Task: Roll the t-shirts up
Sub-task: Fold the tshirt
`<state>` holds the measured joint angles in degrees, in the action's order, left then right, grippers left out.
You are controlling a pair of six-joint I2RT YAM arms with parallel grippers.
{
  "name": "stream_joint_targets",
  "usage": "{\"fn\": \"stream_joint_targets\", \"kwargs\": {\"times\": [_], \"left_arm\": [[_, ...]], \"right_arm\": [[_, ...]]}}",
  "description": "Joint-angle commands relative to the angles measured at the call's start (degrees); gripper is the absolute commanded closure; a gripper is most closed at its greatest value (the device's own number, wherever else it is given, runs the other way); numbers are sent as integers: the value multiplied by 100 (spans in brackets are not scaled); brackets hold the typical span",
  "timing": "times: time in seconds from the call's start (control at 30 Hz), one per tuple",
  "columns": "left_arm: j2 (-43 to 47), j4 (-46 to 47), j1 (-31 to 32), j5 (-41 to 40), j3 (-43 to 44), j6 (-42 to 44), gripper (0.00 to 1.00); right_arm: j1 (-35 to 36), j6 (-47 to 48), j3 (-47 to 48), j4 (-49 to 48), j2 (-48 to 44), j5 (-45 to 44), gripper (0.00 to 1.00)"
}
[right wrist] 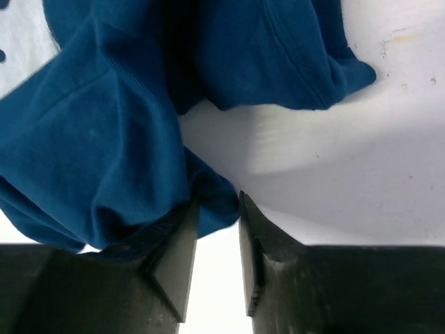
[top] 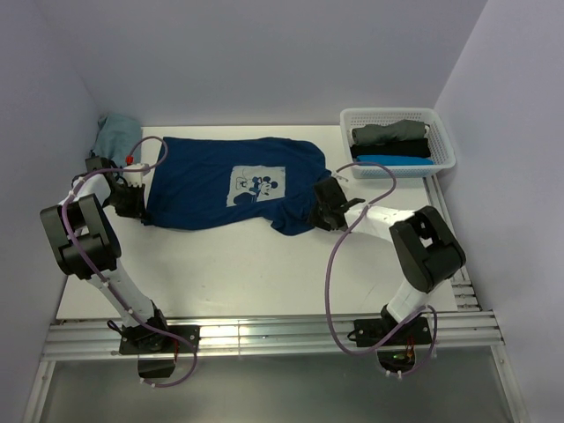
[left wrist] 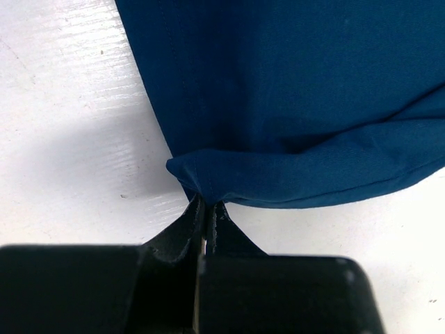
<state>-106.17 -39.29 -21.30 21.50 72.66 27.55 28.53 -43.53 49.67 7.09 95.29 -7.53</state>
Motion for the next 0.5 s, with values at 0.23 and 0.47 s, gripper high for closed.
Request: {"fn": "stream_joint_targets", "kwargs": {"times": [0.23, 0.47], "left_arm": [[482, -88, 3, -5, -85, 22, 100], [1063, -228, -6, -181, -515, 233, 100]], "right_arm": [[56, -94, -342, -138, -676, -91, 100], [231, -402, -1178, 266, -2678, -91, 100]]}}
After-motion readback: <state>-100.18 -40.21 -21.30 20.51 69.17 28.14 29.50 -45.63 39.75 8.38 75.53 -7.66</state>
